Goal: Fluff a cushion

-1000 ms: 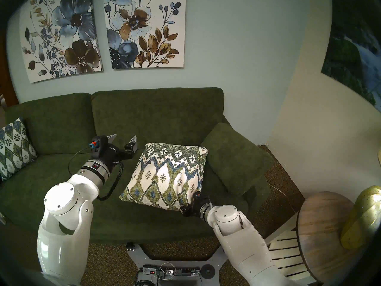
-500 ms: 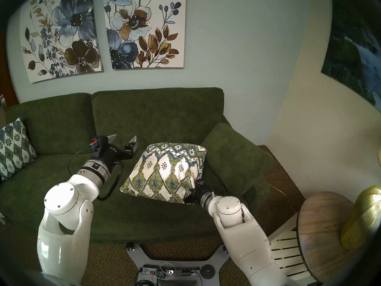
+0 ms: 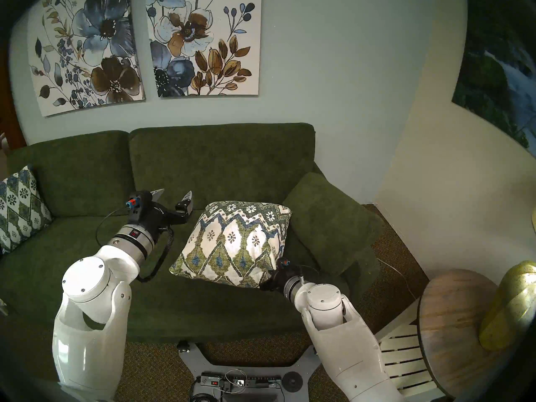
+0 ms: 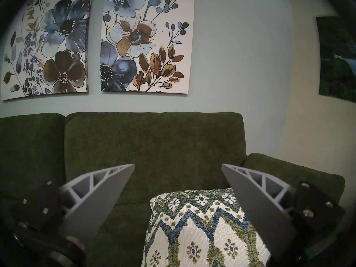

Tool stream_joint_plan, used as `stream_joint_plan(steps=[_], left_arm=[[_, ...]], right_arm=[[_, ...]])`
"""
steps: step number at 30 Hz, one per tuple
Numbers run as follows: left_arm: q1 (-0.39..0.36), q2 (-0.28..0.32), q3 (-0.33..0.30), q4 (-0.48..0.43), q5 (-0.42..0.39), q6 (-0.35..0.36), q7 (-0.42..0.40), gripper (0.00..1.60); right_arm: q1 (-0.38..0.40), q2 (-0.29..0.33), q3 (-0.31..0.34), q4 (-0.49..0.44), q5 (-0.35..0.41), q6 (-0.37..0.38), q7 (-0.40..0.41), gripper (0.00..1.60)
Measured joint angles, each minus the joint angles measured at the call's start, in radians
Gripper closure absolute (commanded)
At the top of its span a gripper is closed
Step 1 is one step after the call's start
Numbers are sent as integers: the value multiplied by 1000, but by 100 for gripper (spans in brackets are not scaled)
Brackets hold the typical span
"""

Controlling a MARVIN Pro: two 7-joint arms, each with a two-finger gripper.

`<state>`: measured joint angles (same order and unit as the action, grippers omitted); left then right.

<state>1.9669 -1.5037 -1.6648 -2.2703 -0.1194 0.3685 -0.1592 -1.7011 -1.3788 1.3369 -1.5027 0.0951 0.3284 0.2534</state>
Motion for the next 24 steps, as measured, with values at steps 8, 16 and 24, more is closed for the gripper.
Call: stream_joint_plan(steps=[8,16,24], left_arm=[[0,-2,-1,0,1,0,-2,0],[0,-4,-2,0,4,0,-4,0],[0,-6,-2,0,6,1,-6,0]], right_arm=[[35,13,43,23,15,0,-2,160],[55,32,67,32,29,2,2,160],[44,27,63,31,32,-6,-6,160]])
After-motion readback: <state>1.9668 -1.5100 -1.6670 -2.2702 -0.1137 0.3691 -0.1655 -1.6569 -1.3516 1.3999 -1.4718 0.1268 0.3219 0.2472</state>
